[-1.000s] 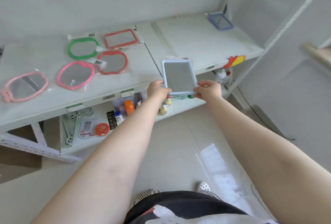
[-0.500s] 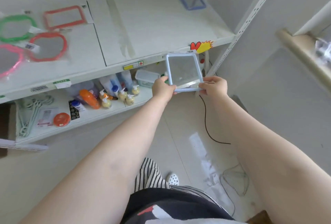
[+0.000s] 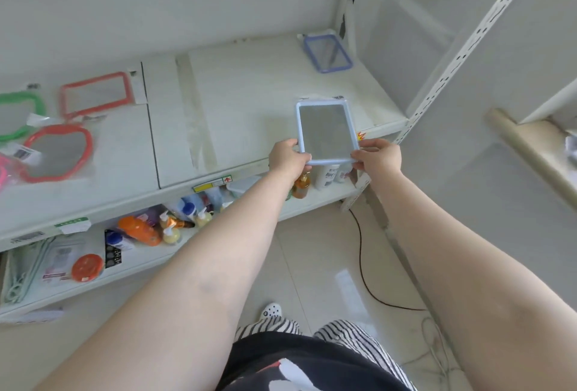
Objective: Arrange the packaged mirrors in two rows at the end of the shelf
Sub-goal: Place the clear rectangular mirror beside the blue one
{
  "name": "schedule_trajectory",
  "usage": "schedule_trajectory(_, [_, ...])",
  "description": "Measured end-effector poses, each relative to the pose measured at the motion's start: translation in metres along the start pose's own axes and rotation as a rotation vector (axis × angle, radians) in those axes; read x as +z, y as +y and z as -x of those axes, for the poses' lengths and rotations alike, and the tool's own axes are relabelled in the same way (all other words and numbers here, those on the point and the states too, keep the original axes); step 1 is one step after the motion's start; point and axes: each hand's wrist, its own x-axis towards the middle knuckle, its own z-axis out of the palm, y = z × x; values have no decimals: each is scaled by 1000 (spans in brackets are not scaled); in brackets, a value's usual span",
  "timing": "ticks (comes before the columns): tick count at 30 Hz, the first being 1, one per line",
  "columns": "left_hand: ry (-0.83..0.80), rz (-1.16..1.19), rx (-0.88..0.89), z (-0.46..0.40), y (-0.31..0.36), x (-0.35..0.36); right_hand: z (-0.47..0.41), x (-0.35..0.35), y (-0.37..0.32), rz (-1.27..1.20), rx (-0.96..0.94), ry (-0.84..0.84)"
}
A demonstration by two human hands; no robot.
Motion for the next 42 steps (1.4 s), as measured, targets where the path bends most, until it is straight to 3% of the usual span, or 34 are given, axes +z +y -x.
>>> schedule_trajectory(8, [50, 65, -27, -68, 42, 23, -92, 16, -36, 70, 6, -46])
schedule_trajectory(19, [428, 126, -80, -160, 88, 49, -211, 62, -98, 103, -50, -310])
schedule_trajectory(27, [550, 103, -94, -219, 99, 52, -269, 94, -109, 184, -75, -379])
schedule_trajectory(42, [478, -76, 27, -316, 99, 57, -370, 158, -106, 225, -215, -326])
